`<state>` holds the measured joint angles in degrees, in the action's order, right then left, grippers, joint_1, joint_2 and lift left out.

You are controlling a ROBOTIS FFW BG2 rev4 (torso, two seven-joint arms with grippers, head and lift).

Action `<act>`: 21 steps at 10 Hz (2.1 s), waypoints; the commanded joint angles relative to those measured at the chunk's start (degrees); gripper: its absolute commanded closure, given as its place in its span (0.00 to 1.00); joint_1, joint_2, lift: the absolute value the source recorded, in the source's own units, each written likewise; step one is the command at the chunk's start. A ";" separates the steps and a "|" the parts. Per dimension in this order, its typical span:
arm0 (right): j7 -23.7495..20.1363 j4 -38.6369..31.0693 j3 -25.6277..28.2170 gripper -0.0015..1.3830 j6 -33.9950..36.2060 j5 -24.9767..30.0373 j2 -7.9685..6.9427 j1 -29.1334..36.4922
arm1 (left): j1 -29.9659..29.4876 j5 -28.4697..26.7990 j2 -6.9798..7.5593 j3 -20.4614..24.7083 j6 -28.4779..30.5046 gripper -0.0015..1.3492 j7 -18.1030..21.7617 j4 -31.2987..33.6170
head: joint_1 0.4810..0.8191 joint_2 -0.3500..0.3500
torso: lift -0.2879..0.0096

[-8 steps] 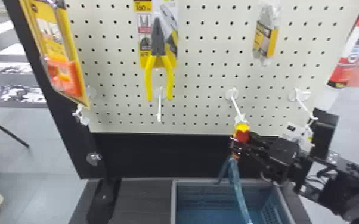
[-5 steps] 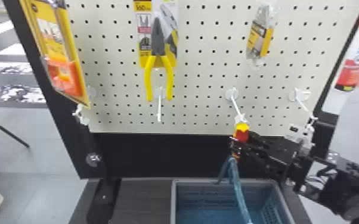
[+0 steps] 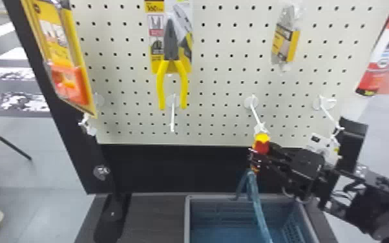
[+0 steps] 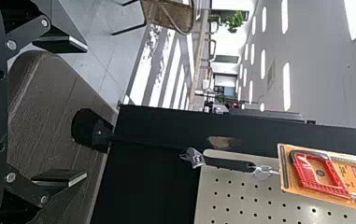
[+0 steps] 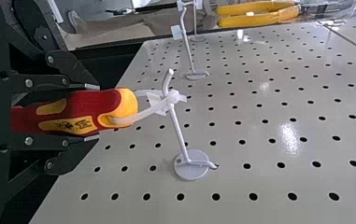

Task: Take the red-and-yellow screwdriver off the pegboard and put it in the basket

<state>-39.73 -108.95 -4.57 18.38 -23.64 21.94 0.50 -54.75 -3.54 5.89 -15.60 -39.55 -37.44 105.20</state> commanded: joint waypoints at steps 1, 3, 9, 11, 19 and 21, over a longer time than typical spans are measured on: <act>0.00 -0.53 0.00 0.82 0.07 0.00 0.04 0.02 | -0.04 0.03 0.00 -0.04 0.00 0.25 0.00 -0.08 | 0.20 0.50 | 0.63; 0.09 -1.10 0.00 0.82 0.16 0.00 0.12 0.02 | -0.04 0.03 0.09 -0.04 0.00 0.25 0.00 -0.08 | 0.20 0.50 | 0.63; 0.62 -3.91 1.58 0.82 0.69 0.44 0.21 2.24 | -0.04 0.20 0.18 -0.13 0.09 0.25 0.00 0.06 | 0.20 0.50 | 0.63; 0.70 -4.89 1.76 0.82 0.95 0.44 0.12 2.73 | -0.04 0.20 0.26 -0.13 0.09 0.25 0.00 0.06 | 0.20 0.50 | 0.63; 1.05 -7.99 4.04 0.82 1.48 0.44 -0.05 6.18 | 0.09 0.47 0.53 -0.48 0.18 0.25 0.00 0.06 | 0.20 0.50 | 0.63; 1.05 -9.25 6.50 0.82 1.57 0.53 -0.58 8.64 | 0.09 0.56 0.53 -0.57 0.18 0.25 0.00 0.06 | 0.20 0.50 | 0.63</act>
<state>-38.67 -117.74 1.01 19.91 -23.17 21.58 8.23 -54.66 -3.00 6.42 -16.13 -39.36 -37.44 105.26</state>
